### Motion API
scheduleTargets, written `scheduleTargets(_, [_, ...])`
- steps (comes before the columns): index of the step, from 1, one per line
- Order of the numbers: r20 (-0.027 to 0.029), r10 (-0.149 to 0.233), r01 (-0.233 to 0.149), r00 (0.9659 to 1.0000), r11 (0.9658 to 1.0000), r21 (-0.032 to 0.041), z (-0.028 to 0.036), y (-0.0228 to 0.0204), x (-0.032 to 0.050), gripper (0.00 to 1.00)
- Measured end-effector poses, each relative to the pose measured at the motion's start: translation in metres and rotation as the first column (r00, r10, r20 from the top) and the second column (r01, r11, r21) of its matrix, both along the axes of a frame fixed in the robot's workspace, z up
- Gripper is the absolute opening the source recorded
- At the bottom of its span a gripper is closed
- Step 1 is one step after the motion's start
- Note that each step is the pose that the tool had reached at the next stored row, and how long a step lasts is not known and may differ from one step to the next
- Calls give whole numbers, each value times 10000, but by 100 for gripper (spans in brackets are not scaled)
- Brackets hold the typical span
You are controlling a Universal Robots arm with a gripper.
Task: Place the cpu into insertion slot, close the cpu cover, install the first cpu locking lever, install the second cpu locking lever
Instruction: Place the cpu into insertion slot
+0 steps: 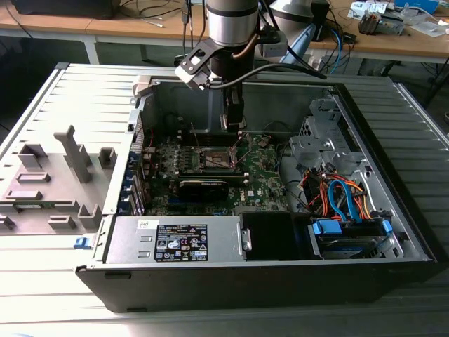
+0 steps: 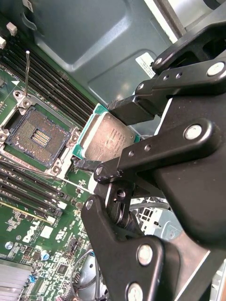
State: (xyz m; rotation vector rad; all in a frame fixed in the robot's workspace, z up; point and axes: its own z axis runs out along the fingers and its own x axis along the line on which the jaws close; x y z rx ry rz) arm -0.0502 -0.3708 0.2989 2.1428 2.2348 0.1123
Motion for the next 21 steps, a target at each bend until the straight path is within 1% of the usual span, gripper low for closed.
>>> scheduleTargets(21, [0,-168,168,9999,9999,1,-8,0,0,54])
